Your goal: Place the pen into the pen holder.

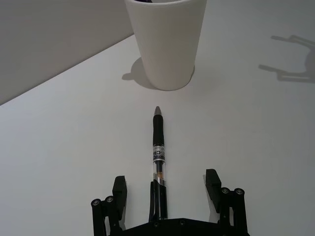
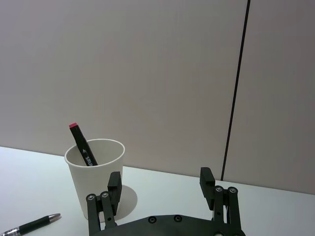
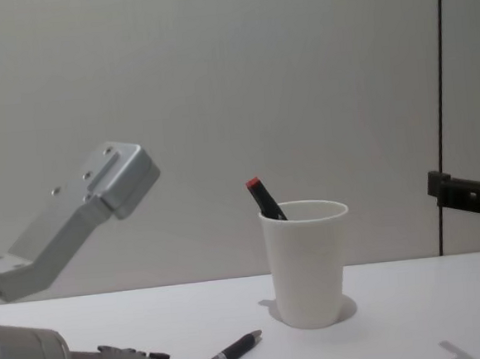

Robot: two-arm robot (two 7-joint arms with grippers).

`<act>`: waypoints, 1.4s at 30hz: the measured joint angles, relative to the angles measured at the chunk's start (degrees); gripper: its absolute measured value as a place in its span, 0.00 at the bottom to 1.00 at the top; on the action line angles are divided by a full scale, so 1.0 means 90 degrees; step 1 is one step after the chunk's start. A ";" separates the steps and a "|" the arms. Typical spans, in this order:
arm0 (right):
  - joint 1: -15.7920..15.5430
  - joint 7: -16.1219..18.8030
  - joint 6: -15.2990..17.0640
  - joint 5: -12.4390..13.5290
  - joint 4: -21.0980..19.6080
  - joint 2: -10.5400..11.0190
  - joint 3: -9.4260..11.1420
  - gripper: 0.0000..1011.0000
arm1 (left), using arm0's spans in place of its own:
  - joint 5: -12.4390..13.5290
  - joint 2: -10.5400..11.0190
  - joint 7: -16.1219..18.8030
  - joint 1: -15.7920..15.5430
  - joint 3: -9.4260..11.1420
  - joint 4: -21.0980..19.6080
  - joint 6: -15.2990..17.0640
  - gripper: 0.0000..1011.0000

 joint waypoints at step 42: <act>0.0000 0.0000 0.0000 0.0000 0.0000 0.0000 0.0000 0.99 | 0.0070 -0.0041 0.0025 -0.0023 0.0010 0.0026 0.0092 0.20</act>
